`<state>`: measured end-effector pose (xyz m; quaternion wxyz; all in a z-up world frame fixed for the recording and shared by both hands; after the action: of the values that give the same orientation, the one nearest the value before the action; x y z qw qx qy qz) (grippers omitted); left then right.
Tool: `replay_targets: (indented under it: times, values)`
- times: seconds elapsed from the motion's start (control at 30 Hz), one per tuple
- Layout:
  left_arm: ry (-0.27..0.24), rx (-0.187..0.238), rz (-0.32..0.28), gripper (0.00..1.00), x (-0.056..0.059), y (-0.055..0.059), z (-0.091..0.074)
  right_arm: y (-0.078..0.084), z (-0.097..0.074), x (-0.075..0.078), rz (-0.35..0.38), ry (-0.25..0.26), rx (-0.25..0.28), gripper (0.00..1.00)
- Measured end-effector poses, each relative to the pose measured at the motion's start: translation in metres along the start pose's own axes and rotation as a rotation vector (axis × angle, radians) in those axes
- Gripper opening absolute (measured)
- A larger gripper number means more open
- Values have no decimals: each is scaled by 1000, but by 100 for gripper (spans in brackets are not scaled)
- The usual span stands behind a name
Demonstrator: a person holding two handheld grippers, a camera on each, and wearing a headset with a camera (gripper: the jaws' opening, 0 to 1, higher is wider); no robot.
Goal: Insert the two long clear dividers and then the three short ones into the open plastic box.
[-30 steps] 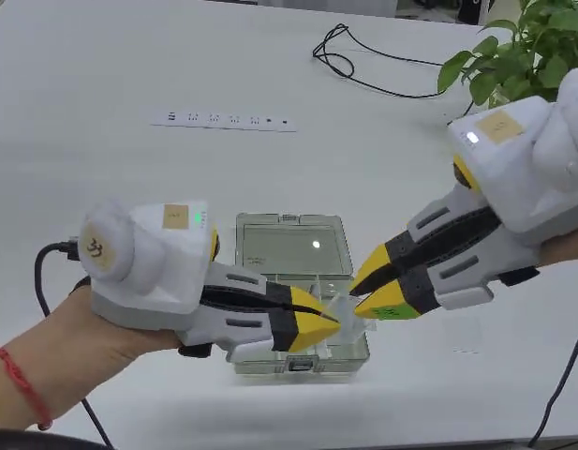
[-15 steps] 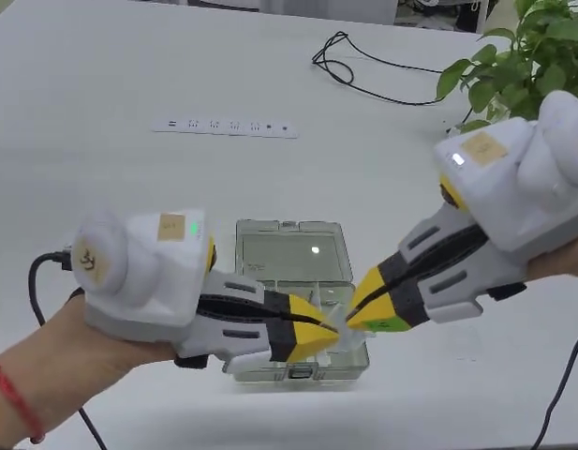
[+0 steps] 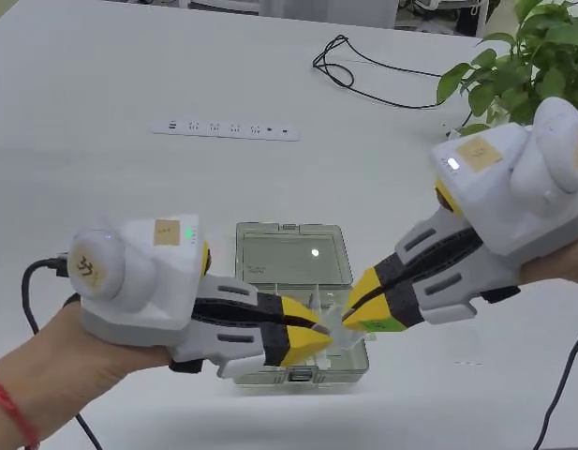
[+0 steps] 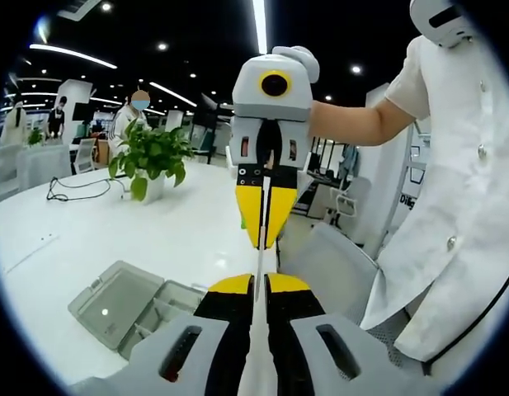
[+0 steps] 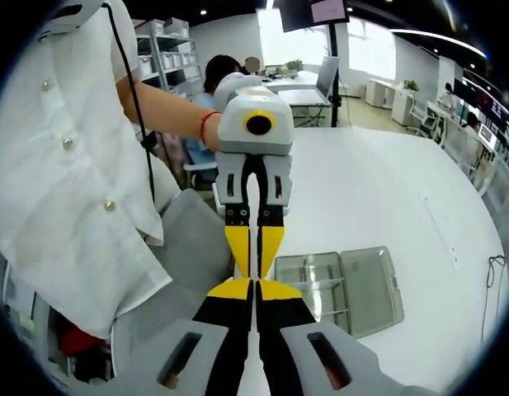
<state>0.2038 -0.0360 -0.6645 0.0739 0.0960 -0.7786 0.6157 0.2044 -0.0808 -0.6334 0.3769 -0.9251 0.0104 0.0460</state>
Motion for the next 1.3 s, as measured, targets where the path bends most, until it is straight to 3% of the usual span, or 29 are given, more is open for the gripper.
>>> replay_targets:
  times: [0.13, 0.43, 0.77, 0.93, 1.3]
  values:
    - [-32, -6, -12, 7, -4, 4, -7, 2, -1, 4, 3, 18, 0, 3]
    - [-93, -31, -28, 16, -13, 15, -23, 12, 0, 29, 23, 97, -7, 3]
    - [-165, -36, -37, 36, -24, 22, -37, 27, 20, 54, 54, 151, -7, 3]
    - [-186, -43, -39, 45, -28, 28, -43, 32, 28, 62, 51, 156, -12, 3]
    - [-242, -79, -67, 71, -37, 50, -55, 34, 45, 64, 41, 135, -35, 3]
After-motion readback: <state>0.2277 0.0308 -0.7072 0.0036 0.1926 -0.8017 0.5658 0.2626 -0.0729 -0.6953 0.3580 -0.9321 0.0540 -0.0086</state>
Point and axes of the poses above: the centre of the closed fingertips' face, and the gripper's own axes: z roughly forward along the fingers, x roughly to its right, y roughly out of its underside, the point moved 3 cm from there along -z, roughly backward along the fingers, and after that the axes turned 2 degrees about y, right-handed, at the moved point
